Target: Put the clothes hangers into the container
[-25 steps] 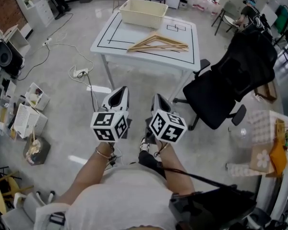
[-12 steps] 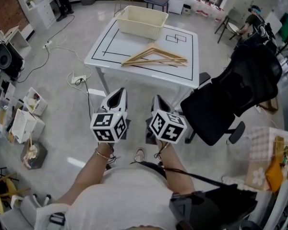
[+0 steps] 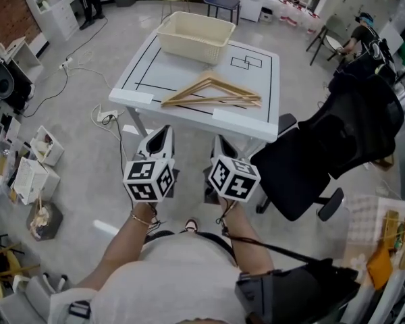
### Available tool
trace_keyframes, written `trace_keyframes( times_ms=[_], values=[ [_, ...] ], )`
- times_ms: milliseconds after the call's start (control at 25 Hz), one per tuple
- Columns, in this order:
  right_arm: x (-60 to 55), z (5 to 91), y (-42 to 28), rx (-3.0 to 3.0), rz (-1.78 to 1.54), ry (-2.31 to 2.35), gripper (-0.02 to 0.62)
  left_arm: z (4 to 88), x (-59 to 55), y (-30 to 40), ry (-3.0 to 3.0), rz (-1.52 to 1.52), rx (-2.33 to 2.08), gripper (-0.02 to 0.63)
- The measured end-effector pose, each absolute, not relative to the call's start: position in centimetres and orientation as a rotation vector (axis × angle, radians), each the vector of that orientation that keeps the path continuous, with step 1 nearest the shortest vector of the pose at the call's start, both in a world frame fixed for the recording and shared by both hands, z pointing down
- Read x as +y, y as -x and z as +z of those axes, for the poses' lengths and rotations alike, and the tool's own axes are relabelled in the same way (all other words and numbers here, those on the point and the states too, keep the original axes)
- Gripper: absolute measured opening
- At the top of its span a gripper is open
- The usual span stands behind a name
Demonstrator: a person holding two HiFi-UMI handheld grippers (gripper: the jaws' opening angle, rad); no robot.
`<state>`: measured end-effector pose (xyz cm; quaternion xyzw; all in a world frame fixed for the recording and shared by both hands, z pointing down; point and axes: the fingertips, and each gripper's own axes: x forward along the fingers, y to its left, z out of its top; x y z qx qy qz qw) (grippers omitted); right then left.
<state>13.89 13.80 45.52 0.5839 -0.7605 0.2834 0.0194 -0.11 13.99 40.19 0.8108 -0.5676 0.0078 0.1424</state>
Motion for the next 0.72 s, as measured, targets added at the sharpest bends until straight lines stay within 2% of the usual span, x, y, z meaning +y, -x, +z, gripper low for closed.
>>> trace_keyframes(
  times_ms=[280, 720],
  values=[
    [10.7, 48.7, -14.3, -2.342, 1.073, -1.777, 0.015, 42.4, 11.1, 1.0, -2.279, 0.18, -1.707, 0.0],
    [1.6, 50.5, -16.3, -2.268, 1.104, -1.811, 0.015, 43.5, -0.2, -0.3, -2.338, 0.138, -1.609, 0.0]
  ],
)
